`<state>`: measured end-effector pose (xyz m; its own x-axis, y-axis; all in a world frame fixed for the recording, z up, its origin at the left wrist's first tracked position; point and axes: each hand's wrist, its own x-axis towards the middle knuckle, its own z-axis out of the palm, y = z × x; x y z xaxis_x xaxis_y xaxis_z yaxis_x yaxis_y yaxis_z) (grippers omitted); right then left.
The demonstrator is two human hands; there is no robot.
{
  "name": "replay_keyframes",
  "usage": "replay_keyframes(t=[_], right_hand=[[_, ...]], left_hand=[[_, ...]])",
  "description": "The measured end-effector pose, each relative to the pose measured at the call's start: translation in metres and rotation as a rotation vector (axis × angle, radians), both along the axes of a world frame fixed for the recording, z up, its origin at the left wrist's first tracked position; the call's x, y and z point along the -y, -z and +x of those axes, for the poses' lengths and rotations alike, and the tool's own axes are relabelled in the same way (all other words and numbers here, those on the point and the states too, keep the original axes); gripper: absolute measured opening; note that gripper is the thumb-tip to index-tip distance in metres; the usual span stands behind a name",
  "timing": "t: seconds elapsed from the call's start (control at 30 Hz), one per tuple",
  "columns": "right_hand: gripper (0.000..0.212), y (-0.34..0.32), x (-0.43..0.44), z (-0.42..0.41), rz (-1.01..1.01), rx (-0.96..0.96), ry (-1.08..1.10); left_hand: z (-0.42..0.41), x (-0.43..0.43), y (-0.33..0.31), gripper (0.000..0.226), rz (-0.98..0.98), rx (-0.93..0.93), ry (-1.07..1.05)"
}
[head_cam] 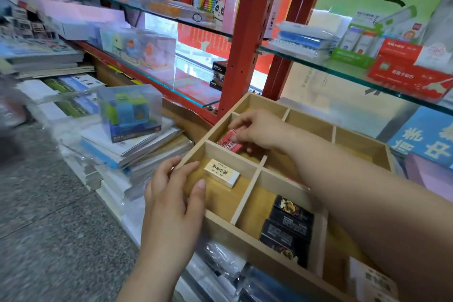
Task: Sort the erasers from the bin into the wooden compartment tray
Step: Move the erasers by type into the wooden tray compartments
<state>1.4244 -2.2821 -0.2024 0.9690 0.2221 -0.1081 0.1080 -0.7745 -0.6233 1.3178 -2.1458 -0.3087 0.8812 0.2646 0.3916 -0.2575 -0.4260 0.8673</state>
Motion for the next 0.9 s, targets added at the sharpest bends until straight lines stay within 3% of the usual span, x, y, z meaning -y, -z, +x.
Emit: replay_keyframes(t=[0.13,0.27,0.47,0.63,0.77,0.9], right_hand=[[0.019,0.007,-0.011,0.010,0.101,-0.074,0.053],[0.016,0.010,-0.014,0.010,-0.099,0.106,-0.004],[0.027,0.003,-0.007,-0.003,-0.366,0.114,-0.202],[0.021,-0.009,0.007,-0.029,-0.116,0.299,-0.209],[0.028,-0.001,0.006,-0.042,-0.392,0.311,-0.448],[0.048,0.018,-0.005,-0.037,-0.653,0.280,-0.508]], left_hand=[[0.001,-0.001,0.000,0.045,-0.002,0.007,0.016],[0.002,-0.002,0.000,0.043,0.012,0.004,0.023],[0.002,-0.002,0.001,0.043,0.011,0.021,0.024],[0.001,-0.001,0.001,0.046,0.003,0.015,0.032],[0.001,-0.001,0.000,0.048,-0.005,0.021,0.039],[0.001,-0.001,-0.001,0.049,-0.011,0.006,0.047]])
